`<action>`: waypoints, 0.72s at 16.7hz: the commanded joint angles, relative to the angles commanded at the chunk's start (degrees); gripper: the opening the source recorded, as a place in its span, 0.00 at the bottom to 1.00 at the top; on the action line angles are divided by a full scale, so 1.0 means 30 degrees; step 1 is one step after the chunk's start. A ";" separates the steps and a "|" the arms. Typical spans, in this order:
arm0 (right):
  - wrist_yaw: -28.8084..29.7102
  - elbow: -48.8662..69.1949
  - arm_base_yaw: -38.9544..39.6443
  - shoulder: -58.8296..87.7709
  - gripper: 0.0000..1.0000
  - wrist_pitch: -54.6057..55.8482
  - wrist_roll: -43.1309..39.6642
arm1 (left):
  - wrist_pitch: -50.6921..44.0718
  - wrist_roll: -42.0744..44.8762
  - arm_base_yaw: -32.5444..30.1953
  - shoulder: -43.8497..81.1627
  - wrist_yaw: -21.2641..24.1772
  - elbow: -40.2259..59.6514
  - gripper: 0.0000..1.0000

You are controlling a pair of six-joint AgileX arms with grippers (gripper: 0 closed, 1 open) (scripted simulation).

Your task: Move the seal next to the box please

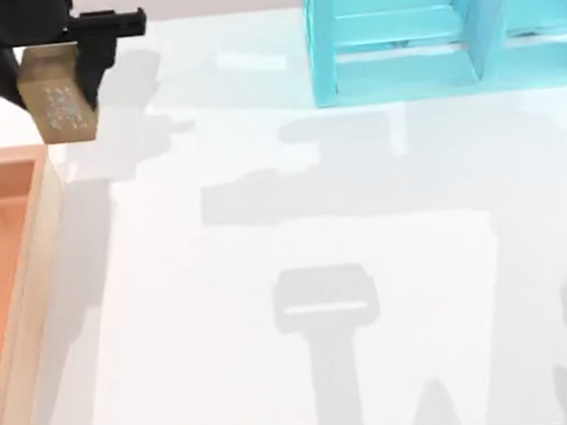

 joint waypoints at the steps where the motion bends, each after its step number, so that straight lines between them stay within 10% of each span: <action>1: 0.0000 0.0000 0.0000 0.0000 1.00 0.0000 0.0000 | 0.0250 0.0012 -0.0004 -0.0076 0.0009 -0.0256 0.00; 12: 0.0000 0.0000 0.0000 0.0000 1.00 0.0000 0.0000 | 0.6000 0.0019 0.0126 -0.1459 0.0017 -0.7494 0.00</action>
